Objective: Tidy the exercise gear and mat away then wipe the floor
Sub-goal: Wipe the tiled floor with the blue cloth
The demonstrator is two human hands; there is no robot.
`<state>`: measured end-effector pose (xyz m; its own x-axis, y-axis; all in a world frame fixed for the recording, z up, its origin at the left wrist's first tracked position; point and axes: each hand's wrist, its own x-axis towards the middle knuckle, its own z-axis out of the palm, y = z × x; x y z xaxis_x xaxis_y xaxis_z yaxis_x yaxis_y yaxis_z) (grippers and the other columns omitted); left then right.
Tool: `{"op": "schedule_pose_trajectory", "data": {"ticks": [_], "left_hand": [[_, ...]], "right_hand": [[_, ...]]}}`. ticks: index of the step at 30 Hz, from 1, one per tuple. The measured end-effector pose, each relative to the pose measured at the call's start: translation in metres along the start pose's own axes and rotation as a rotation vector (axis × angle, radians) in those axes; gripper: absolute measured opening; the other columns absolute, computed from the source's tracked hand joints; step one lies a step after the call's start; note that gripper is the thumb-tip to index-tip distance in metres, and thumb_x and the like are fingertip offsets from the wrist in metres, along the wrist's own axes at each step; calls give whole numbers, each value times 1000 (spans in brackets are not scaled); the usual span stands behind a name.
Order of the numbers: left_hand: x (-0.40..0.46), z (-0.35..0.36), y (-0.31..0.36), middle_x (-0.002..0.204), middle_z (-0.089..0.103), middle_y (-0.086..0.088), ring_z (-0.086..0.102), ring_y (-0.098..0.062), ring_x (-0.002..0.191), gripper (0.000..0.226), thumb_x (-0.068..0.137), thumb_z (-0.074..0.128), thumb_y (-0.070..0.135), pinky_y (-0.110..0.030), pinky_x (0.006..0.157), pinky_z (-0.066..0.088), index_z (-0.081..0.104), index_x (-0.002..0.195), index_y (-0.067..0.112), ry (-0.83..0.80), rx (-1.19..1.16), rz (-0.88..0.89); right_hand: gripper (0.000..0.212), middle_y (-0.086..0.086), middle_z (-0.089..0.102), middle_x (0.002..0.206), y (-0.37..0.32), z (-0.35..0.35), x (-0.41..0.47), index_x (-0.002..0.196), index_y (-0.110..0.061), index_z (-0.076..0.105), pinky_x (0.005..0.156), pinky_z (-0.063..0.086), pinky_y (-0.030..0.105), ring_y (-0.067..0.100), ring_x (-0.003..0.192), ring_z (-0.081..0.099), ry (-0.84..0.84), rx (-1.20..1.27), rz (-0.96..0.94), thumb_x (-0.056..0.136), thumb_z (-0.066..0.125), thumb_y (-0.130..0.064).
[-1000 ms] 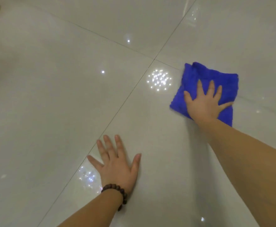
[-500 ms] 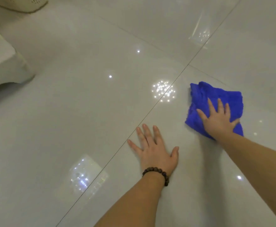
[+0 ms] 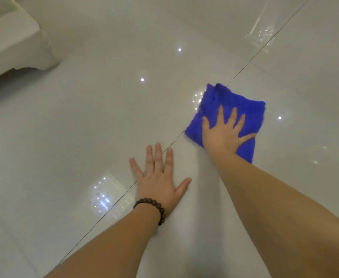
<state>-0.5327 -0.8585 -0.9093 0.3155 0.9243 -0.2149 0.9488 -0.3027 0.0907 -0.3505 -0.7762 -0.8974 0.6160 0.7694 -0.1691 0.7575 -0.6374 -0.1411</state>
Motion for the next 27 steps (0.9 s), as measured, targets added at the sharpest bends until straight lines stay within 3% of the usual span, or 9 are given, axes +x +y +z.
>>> {"op": "schedule_pose_trajectory", "data": {"ticks": [3,5,6,11,13,16,19,25,27], "left_hand": [[0,2,-2,160,9,-13,0,-32,148,91,86,15,76,-71,108,0,19,152,12,-7,-1,-1],[0,1,-1,160,10,-14,2,-32,148,91,86,15,76,-72,107,2,19,152,13,-14,-13,1],[0,0,-1,160,5,-13,-2,-32,148,91,86,14,76,-71,108,1,13,153,14,-28,-17,2],[-2,-4,-2,159,-18,-10,-23,-30,144,90,86,4,76,-69,108,-8,-12,152,18,-48,-4,8],[-2,-3,-1,159,-18,-10,-23,-30,144,89,86,4,76,-69,107,-7,-13,151,18,-55,3,3],[0,-1,-2,160,-10,-11,-16,-31,146,89,84,10,74,-70,107,-4,-11,151,19,-51,8,7],[0,-1,-3,161,-9,-10,-14,-30,147,90,84,7,76,-70,108,-5,-9,152,20,-44,-4,-7],[-2,-11,-1,156,-26,-11,-28,-27,142,101,75,1,87,-65,109,-13,-23,148,21,-121,28,-7],[-11,-13,12,156,-26,-13,-29,-25,142,102,77,8,84,-62,112,-11,-22,149,18,-135,-31,-8]], "right_hand": [[65,-7,4,160,-26,12,-27,147,-46,10,109,-5,65,22,147,0,-75,-117,-674,86,11,-70],[65,-9,12,159,3,1,-6,146,-48,13,112,-2,60,18,147,4,-68,-163,-836,85,12,-71],[64,-10,13,158,27,-4,9,145,-49,14,113,-1,59,17,147,6,-34,-148,-745,86,15,-71],[65,-4,3,160,101,-20,16,149,-42,6,108,3,68,22,146,-2,35,79,295,91,20,-68],[65,-3,2,160,73,-6,-22,149,-42,4,109,0,68,23,146,-4,46,19,190,91,19,-67],[63,-2,16,158,37,15,-79,147,-42,17,110,3,63,24,146,9,38,-76,-350,89,22,-67],[62,-5,23,156,71,7,-69,145,-45,23,110,11,63,21,145,15,-8,-128,-587,88,22,-67],[64,-5,3,160,204,-19,-86,149,-41,10,110,7,65,19,146,-1,33,1,325,91,19,-65],[64,-4,1,160,184,-13,-105,150,-40,7,109,4,67,21,146,-3,28,-4,396,92,20,-64]]}}
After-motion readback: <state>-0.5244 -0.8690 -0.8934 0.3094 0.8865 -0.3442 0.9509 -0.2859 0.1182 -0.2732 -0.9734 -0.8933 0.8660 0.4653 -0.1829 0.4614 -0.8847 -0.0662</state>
